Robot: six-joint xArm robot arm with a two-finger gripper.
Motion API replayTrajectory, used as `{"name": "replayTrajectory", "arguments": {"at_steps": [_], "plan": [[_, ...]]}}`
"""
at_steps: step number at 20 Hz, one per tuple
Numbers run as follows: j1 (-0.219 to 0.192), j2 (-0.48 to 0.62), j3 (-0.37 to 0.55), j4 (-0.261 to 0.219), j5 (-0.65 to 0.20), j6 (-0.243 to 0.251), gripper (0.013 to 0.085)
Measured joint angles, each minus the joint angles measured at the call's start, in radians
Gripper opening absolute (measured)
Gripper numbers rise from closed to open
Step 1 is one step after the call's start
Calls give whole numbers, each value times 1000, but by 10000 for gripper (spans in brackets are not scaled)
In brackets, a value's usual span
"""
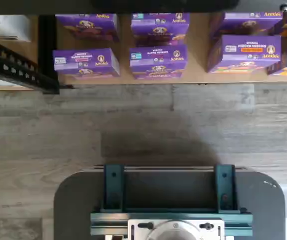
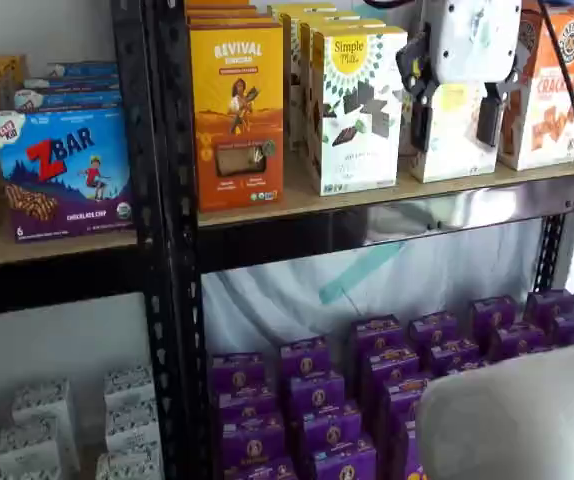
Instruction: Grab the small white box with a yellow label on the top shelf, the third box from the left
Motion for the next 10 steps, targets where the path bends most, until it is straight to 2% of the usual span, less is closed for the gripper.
{"name": "replayTrajectory", "arguments": {"at_steps": [1, 2, 3, 7, 10], "plan": [[-12, 1, 0, 14, 3, -6, 850], [-94, 5, -2, 101, 16, -44, 850], [-121, 5, -1, 134, 19, -58, 850], [-141, 8, -6, 154, 20, -75, 850], [-144, 12, -10, 141, 10, -85, 850]]}}
